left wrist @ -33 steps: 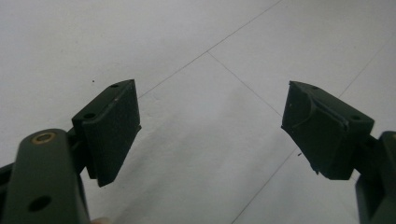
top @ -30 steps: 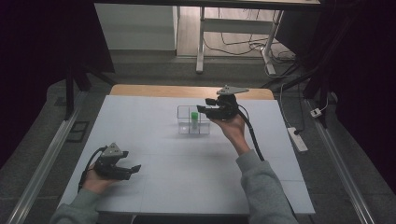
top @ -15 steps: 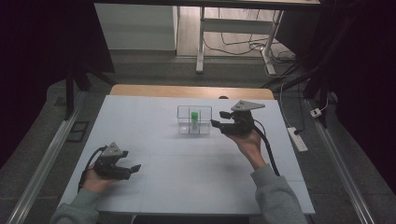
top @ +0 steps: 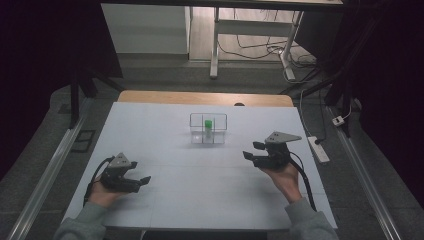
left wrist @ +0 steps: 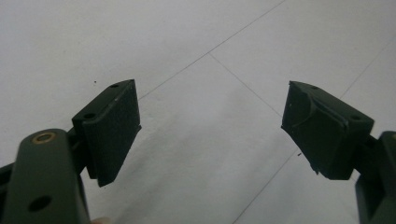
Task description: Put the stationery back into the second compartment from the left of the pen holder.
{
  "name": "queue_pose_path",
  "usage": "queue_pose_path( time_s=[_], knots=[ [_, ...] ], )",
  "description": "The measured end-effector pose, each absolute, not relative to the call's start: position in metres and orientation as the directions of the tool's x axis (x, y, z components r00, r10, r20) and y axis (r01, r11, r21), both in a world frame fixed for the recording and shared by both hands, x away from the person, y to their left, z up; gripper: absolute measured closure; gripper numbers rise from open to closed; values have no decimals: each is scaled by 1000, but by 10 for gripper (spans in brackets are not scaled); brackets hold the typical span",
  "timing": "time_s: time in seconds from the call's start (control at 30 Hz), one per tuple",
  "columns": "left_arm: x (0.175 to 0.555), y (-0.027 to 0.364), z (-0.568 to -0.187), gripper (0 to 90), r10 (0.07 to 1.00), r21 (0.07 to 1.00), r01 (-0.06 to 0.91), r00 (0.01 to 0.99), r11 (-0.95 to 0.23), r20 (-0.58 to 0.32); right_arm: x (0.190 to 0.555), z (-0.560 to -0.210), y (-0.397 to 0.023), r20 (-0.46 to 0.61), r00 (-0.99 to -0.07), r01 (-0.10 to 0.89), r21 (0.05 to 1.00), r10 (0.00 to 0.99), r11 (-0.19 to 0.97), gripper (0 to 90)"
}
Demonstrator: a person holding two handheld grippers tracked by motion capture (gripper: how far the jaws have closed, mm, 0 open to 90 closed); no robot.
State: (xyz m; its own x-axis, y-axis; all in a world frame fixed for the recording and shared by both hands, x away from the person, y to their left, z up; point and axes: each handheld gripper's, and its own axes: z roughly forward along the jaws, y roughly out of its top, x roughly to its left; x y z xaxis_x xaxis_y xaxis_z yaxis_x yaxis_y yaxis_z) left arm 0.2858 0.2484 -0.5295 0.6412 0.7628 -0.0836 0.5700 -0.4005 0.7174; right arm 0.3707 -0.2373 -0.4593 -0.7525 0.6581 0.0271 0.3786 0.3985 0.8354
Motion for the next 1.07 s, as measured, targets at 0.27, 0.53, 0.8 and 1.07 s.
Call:
queue_pose_path(
  time_s=[0.27,0.53,0.8,1.07],
  knots=[
    [286,248,-529,190,763,718,570,641,-400,-84,350,-476,-261,9,-734,399,814,679,421,378],
    [285,248,-529,189,762,720,567,642,-401,-81,337,-488,-283,-2,-713,426,793,702,435,361],
    [285,247,-528,190,761,723,562,644,-401,-78,328,-495,-298,9,-705,434,796,709,422,358],
    [285,248,-527,190,762,725,562,643,-399,-78,328,-496,-296,5,-709,427,799,705,424,354]
  ],
)
